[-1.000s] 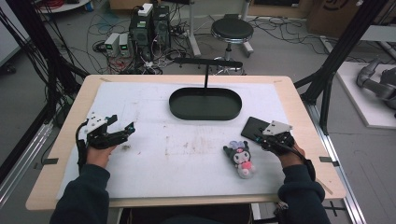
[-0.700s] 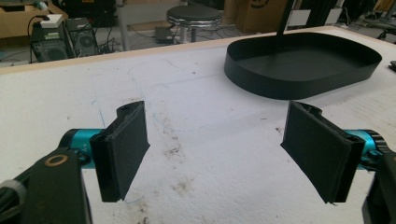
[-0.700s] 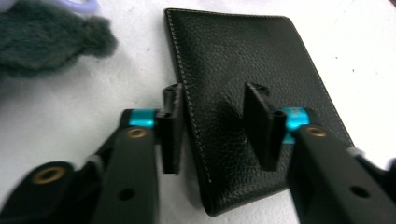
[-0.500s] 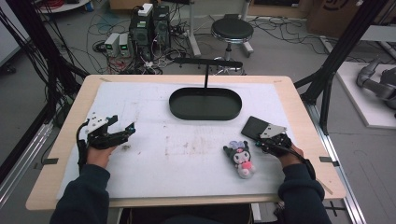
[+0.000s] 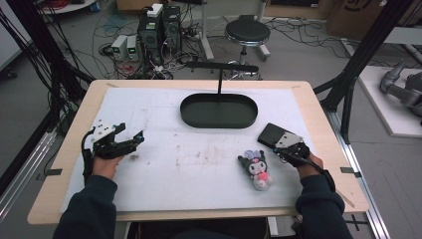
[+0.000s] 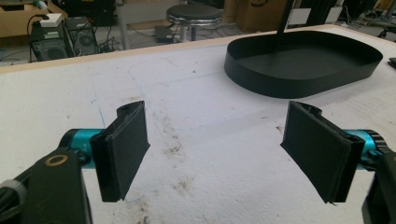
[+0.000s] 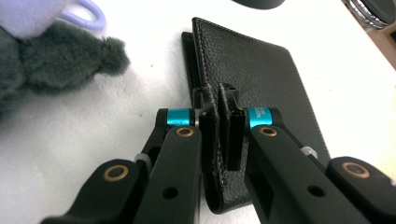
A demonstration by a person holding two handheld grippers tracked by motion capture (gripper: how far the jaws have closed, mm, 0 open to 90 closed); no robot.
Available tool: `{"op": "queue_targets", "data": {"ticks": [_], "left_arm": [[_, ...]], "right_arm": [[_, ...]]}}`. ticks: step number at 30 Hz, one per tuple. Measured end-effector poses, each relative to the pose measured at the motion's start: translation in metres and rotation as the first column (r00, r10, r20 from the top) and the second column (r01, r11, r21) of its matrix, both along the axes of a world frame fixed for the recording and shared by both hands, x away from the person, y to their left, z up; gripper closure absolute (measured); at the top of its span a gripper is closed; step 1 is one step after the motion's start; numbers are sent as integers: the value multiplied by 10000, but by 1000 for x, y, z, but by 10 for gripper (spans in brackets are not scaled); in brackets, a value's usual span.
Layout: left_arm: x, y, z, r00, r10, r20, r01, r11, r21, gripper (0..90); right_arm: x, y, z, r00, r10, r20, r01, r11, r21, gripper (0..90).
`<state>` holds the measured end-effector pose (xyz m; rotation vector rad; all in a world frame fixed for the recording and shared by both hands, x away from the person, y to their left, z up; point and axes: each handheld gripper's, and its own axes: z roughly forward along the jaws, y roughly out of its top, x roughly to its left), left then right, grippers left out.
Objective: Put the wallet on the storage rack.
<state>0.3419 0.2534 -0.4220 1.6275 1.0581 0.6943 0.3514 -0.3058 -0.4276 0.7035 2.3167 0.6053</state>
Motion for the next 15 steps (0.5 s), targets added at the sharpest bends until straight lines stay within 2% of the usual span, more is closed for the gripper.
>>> {"op": "queue_targets", "data": {"ticks": [4,7,9,11,13,15], "left_arm": [[0,1,0,10000,34,-8,-34,10000,-14,221],[0,1,0,10000,56,-3,-56,10000,-32,221],[0,2,0,10000,46,-14,-46,10000,-25,221],[0,1,0,10000,51,16,-51,10000,-23,221],[0,1,0,10000,48,15,-48,10000,-7,221],[0,1,0,10000,47,16,-47,10000,-8,221]], "right_arm": [[-5,2,8,9998,-35,183,30,9996,264,890],[-11,3,21,9994,-118,338,84,9951,983,891],[-13,2,31,9990,-312,326,254,9862,1638,891],[-15,0,39,9981,-585,212,519,9704,2359,892],[-16,-4,48,9966,-814,103,737,9432,3238,892],[-18,-7,54,9943,-1064,108,949,9243,3697,898]]}}
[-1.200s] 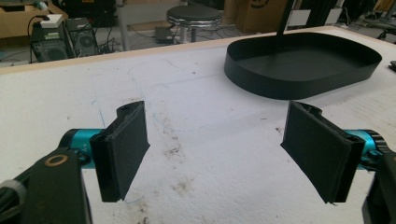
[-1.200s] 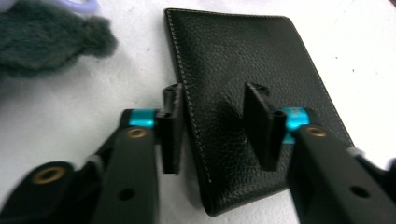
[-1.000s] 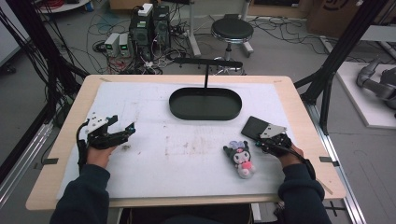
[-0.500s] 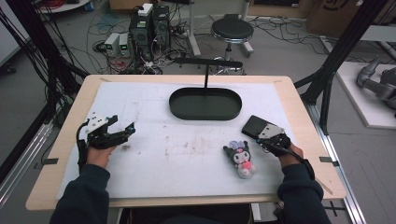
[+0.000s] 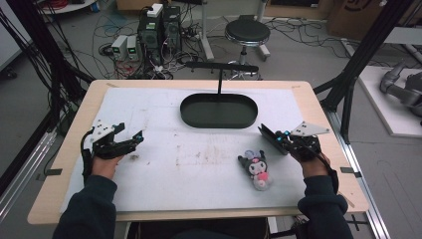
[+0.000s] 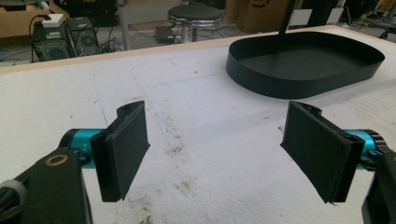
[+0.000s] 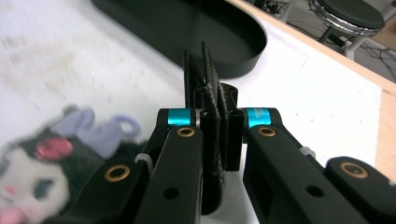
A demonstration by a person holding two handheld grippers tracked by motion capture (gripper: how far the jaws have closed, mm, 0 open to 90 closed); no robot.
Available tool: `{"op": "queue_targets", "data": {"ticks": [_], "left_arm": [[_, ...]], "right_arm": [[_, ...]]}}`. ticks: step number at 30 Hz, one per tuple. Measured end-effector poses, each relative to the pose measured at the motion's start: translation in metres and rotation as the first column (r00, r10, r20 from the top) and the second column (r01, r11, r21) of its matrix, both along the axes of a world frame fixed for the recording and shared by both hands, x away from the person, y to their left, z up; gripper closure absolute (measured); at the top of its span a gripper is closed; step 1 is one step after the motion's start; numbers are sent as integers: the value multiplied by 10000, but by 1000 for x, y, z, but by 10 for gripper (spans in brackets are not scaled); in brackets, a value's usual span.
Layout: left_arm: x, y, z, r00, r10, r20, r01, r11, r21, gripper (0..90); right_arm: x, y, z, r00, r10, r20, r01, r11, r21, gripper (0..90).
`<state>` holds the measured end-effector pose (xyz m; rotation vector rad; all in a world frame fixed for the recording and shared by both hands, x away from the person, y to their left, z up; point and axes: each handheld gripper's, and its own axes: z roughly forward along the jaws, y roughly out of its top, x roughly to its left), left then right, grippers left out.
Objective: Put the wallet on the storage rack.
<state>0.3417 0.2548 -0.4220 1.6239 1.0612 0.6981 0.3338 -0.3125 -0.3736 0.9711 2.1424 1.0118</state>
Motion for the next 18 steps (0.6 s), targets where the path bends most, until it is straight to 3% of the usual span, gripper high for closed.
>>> {"op": "queue_targets", "data": {"ticks": [5,10,15,18], "left_arm": [[0,-1,0,10000,-39,2,39,10000,24,221],[0,-2,0,10000,-67,28,67,10000,30,221],[0,-2,0,9999,-119,25,119,9999,74,221],[0,-2,0,9999,-111,32,111,9999,76,221]], "right_arm": [[3,-7,0,9955,-917,240,921,9956,-184,899],[5,-12,1,9773,-1991,729,2045,9759,-765,900],[7,-13,-3,9685,-2366,782,2434,9653,-943,900],[7,-14,-3,9708,-2256,818,2319,9696,-780,900]]}}
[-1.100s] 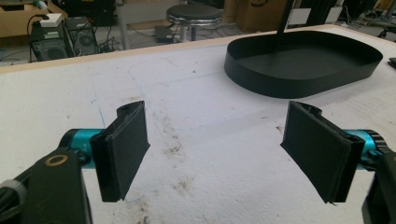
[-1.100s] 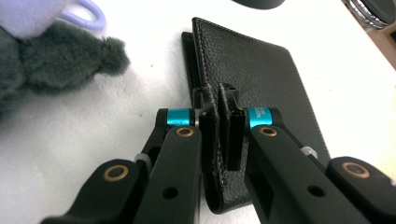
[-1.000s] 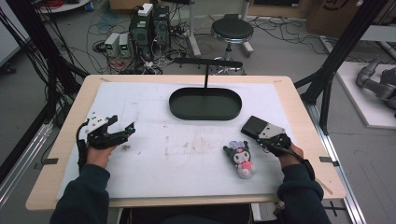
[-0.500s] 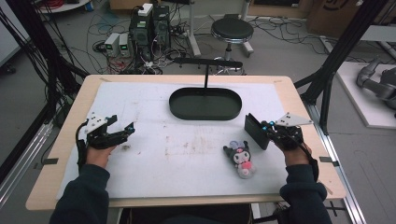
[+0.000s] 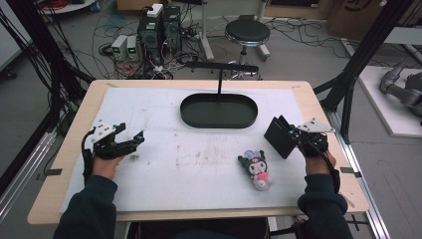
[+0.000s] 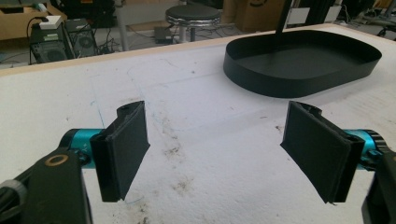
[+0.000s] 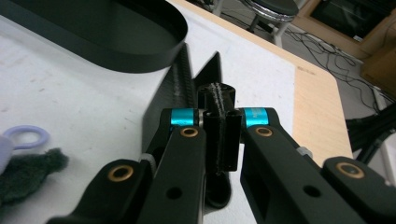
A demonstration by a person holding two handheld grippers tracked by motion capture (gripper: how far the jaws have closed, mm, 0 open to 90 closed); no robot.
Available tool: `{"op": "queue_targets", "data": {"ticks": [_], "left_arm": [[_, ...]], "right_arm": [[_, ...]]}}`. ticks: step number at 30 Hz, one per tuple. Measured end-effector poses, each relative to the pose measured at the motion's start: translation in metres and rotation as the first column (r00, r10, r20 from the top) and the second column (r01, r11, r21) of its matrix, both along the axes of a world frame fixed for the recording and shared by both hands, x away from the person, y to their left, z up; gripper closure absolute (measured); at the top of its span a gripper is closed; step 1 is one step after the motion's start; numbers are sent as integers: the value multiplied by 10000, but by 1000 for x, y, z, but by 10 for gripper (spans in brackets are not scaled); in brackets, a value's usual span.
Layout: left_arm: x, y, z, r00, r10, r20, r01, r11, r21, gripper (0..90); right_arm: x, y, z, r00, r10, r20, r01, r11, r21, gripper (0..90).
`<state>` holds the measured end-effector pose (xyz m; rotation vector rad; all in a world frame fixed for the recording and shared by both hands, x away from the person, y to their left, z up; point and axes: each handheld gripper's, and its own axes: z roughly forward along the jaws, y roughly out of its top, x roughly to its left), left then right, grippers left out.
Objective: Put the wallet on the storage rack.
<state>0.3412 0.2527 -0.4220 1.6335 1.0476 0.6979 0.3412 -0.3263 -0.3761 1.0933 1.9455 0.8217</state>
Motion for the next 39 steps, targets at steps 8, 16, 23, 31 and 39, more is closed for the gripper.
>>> {"op": "queue_targets", "data": {"ticks": [8,16,23,31,39], "left_arm": [[0,0,0,10000,-18,-3,18,10000,8,221],[0,0,0,10000,-17,-23,17,10000,7,221],[0,-1,0,10000,-60,-42,60,10000,50,221],[0,0,-1,10000,-7,1,7,10000,-2,221],[0,0,-1,10000,14,-20,-14,10000,16,222]], "right_arm": [[1,-2,-1,9984,537,150,-538,9985,119,758],[6,-3,-5,9975,406,-582,-355,9957,857,646],[9,-5,-3,9941,455,-984,-331,9916,1247,874],[6,-2,-4,9932,-1092,-396,1103,9936,260,874],[8,-18,-7,9867,-1619,-151,1625,9793,1209,664]]}}
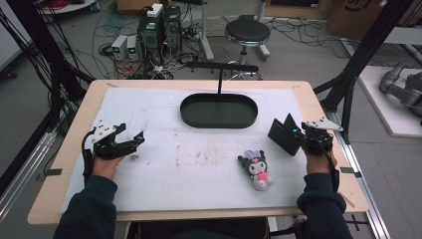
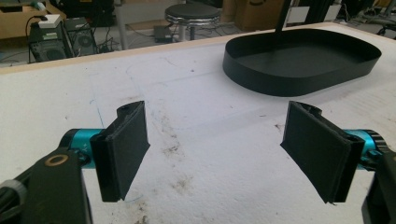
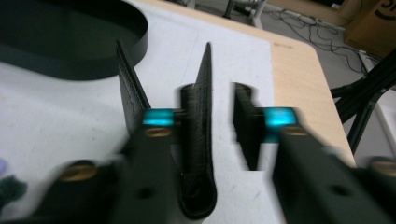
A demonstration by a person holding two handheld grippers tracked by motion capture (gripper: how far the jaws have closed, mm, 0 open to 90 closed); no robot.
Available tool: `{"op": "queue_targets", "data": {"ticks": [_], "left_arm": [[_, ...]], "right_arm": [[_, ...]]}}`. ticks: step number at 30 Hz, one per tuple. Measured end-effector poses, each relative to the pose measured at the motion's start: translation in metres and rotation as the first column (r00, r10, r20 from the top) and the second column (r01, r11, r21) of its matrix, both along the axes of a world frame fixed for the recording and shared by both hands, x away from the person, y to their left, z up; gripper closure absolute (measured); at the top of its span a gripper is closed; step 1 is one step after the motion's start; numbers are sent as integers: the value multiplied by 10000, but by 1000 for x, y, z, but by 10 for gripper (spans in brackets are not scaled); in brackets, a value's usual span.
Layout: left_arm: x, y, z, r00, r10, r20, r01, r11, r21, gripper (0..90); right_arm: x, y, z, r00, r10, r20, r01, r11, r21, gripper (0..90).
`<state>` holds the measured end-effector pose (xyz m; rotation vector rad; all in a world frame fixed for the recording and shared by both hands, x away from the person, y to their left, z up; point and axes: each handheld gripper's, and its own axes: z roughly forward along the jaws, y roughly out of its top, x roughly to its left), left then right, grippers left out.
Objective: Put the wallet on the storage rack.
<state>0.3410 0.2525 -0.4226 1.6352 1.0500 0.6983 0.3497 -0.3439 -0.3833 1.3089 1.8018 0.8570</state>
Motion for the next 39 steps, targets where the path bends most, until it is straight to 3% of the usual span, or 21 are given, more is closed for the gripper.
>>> {"op": "queue_targets", "data": {"ticks": [2,4,7,9,11,12,13,15,18,20,23,27,32,39], "left_arm": [[0,0,0,10000,2,1,-2,10000,8,221],[0,0,0,10000,-1,1,1,10000,-24,221],[0,0,0,10000,-19,-5,19,10000,-44,221],[0,0,0,10000,-25,-4,25,10000,-46,221],[0,0,0,10000,-34,-3,34,10000,-42,221],[0,0,0,10000,-25,4,25,10000,-40,221],[0,0,0,10000,-26,5,26,10000,-46,221],[0,0,0,10000,-22,-4,22,10000,-38,222],[0,0,0,10000,-18,-18,17,10000,-27,221],[0,0,0,10000,-19,-35,19,10000,-2,221],[0,0,0,10000,-51,-42,51,10000,11,221],[0,0,0,10000,-33,-71,33,10000,24,222],[0,1,-1,10000,-19,-71,19,10000,-6,222],[0,2,0,10000,-15,-59,14,10000,-88,221]], "right_arm": [[-1,-2,1,9998,111,192,-113,9999,120,611],[-5,-6,4,9970,375,676,-405,9983,423,515],[-8,-9,7,9834,1223,1339,-1333,9881,767,375],[-7,-9,4,9770,1664,1335,-1769,9817,710,271],[-3,-8,-2,9792,1825,886,-1870,9813,446,206],[-1,-7,-6,9826,1784,525,-1812,9819,544,207],[2,-7,-10,9819,1869,298,-1884,9802,609,211],[4,-7,-15,9792,2027,-88,-2015,9767,743,361],[3,-7,-13,9692,2462,-51,-2446,9651,940,568],[1,-5,-11,9686,2487,-39,-2474,9652,849,619],[2,-2,-9,9649,2622,-146,-2602,9620,828,786],[4,6,-1,9646,2605,-403,-2562,9626,877,817],[7,28,19,9447,3252,416,-3277,9399,954,818],[34,61,35,9263,3689,766,-3740,9248,700,818]]}}
